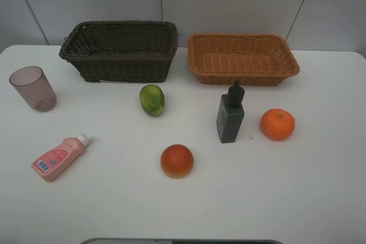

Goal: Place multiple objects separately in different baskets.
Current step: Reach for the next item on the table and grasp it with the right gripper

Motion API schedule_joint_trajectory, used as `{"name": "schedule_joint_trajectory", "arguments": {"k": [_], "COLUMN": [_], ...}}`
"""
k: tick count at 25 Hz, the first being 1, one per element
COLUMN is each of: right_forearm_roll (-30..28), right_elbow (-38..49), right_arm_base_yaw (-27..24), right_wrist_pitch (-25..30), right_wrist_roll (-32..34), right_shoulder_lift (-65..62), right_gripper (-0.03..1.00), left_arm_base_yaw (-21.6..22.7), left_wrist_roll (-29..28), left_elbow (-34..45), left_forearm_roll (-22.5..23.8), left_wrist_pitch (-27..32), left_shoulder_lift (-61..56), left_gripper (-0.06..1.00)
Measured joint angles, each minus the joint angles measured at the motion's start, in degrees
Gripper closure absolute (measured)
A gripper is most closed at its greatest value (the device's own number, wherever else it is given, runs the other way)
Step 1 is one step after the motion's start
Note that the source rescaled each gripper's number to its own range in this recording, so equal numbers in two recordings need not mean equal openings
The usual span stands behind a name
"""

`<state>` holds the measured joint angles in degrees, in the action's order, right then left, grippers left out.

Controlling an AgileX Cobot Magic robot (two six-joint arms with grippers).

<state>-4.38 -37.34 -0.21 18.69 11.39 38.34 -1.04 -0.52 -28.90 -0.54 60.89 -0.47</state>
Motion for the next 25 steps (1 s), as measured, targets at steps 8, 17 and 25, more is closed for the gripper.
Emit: {"name": "schedule_joint_trajectory", "arguments": {"k": [8, 17, 25], "right_forearm_roll": [0.0, -0.7, -2.3], "right_elbow": [-0.4, -5.9, -6.4], "right_arm_base_yaw": [0.1, 5.2, 9.9], "right_wrist_pitch": [1.8, 7.1, 8.2], "right_wrist_roll": [0.0, 0.0, 0.0], "right_shoulder_lift": [18.3, 33.4, 36.9], "right_gripper": [0.44, 0.44, 0.44], "left_arm_base_yaw": [0.0, 0.0, 0.0], "left_wrist_roll": [0.0, 0.0, 0.0], "left_elbow": [0.0, 0.0, 0.0], "left_forearm_roll": [0.0, 0.0, 0.0], "left_wrist_pitch": [0.0, 0.0, 0.0], "left_shoulder_lift": [0.0, 0.0, 0.0], "left_gripper": [0.03, 0.03, 0.03]}}
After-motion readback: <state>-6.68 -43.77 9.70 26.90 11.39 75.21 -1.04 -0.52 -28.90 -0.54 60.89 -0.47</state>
